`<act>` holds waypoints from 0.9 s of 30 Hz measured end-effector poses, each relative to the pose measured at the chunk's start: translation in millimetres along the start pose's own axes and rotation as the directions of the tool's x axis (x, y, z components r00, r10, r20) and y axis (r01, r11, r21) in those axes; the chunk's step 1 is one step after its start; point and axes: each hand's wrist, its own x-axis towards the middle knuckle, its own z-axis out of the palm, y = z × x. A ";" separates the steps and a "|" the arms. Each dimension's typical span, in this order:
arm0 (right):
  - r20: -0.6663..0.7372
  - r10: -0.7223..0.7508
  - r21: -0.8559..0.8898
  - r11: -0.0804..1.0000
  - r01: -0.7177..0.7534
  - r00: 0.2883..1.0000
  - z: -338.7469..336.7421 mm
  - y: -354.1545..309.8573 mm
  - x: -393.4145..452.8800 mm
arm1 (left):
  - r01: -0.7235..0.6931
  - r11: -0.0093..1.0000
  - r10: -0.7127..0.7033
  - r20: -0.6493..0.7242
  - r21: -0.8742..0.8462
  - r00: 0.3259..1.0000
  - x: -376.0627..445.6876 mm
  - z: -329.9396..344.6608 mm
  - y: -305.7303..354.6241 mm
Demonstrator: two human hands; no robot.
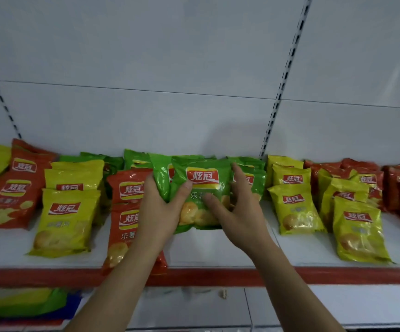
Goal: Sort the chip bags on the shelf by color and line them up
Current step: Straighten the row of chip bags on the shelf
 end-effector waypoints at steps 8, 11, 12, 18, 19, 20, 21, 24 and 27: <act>-0.345 -0.061 -0.396 0.914 -0.086 0.937 -22.1 43.2 9.4 | -0.037 0.996 0.048 -0.145 0.076 0.988 10.9 -42.5 -6.3; -0.249 -0.018 -0.397 0.914 -0.085 0.968 5.1 63.2 9.9 | -0.028 0.996 0.042 -0.172 0.081 0.984 11.7 -60.1 -10.4; -0.207 -0.016 -0.406 0.911 -0.070 0.978 18.3 69.4 10.8 | -0.021 0.997 0.034 -0.167 0.080 0.985 10.3 -64.6 -11.8; 0.023 -0.040 -0.637 0.769 0.046 0.999 68.0 116.9 24.1 | -0.003 0.997 0.012 -0.122 0.071 0.992 0.0 -86.9 -20.4; 0.042 -0.036 -0.655 0.754 0.054 0.998 69.6 120.0 26.9 | 0.001 0.998 0.006 -0.116 0.065 0.993 -1.2 -89.9 -21.6; 0.056 -0.044 -0.673 0.736 0.070 0.997 70.0 121.2 29.1 | 0.004 0.998 0.003 -0.111 0.063 0.994 -2.2 -92.2 -23.3; 0.066 -0.061 -0.694 0.714 0.090 0.996 69.6 121.4 30.8 | 0.007 0.998 -0.001 -0.108 0.063 0.994 -2.8 -93.3 -24.5; 0.067 -0.068 -0.738 0.669 0.095 0.995 66.8 119.9 31.9 | 0.012 0.997 -0.007 -0.081 0.072 0.997 -5.4 -91.6 -26.5; 0.029 -0.030 -0.710 0.703 0.042 0.999 64.9 109.7 25.9 | 0.018 0.996 -0.015 -0.045 0.090 0.999 -5.8 -85.7 -28.1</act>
